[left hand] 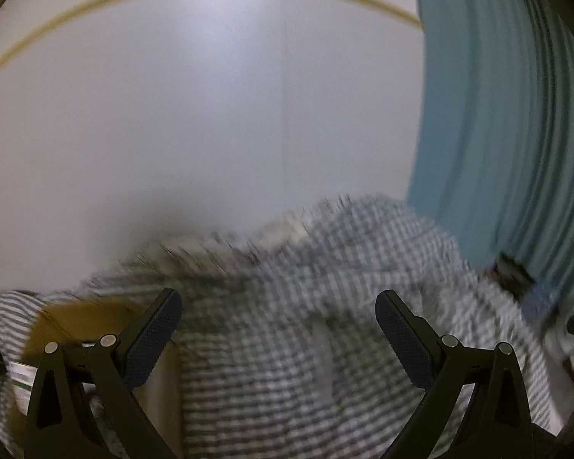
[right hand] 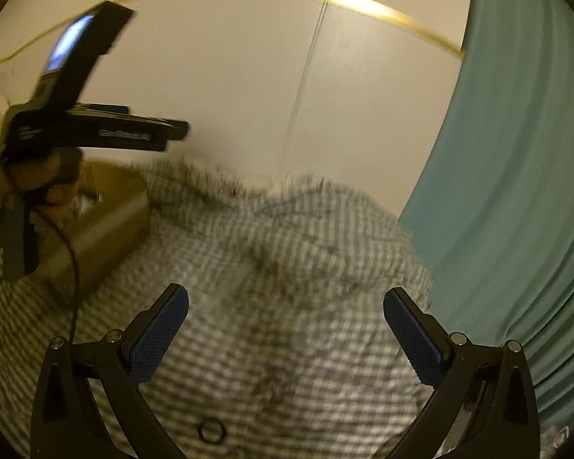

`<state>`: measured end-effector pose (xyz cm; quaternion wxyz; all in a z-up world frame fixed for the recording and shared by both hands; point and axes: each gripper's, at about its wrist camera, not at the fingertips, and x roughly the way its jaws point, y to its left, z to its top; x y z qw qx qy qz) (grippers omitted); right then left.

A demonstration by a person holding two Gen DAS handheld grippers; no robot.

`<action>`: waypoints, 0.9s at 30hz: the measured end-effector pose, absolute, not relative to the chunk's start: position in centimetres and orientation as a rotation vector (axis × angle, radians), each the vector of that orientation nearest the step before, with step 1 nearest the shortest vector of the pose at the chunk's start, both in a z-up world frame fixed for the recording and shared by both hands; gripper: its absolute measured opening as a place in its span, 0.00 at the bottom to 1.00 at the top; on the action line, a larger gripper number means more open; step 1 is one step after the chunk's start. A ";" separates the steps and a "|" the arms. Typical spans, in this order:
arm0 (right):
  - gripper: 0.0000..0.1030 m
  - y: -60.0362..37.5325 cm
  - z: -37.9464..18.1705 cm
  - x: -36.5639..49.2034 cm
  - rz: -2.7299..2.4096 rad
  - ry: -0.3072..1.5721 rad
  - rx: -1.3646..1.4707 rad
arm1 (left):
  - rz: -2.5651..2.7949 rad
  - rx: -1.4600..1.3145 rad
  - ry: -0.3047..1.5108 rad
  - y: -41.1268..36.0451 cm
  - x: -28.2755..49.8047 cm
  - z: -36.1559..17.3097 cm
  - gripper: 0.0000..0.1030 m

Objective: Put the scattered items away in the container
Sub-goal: 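Withdraw both tools from the box toward the white comb and black hair tie, then grasp the white comb with the left tool while the right tool grasps the black hair tie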

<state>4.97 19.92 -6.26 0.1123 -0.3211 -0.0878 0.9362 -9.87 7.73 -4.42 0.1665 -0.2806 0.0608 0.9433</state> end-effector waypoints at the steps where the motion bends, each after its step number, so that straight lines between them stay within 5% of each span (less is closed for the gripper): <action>1: 0.98 20.1 -7.2 4.7 2.751 -0.245 -0.980 | 2.694 -0.807 0.202 8.0 -9.9 -5.7 1.00; 9: 0.70 20.5 -16.6 4.2 2.692 -0.183 -1.376 | 2.621 -1.073 0.193 8.7 -11.7 -15.6 1.00; 18: 0.54 20.5 -24.5 4.4 2.597 -0.068 -1.745 | 2.520 -1.225 0.295 11.2 -12.7 -22.3 0.99; 27: 0.50 21.3 -27.4 4.5 2.520 0.029 -1.861 | 2.444 -1.366 0.279 13.1 -14.7 -25.7 0.96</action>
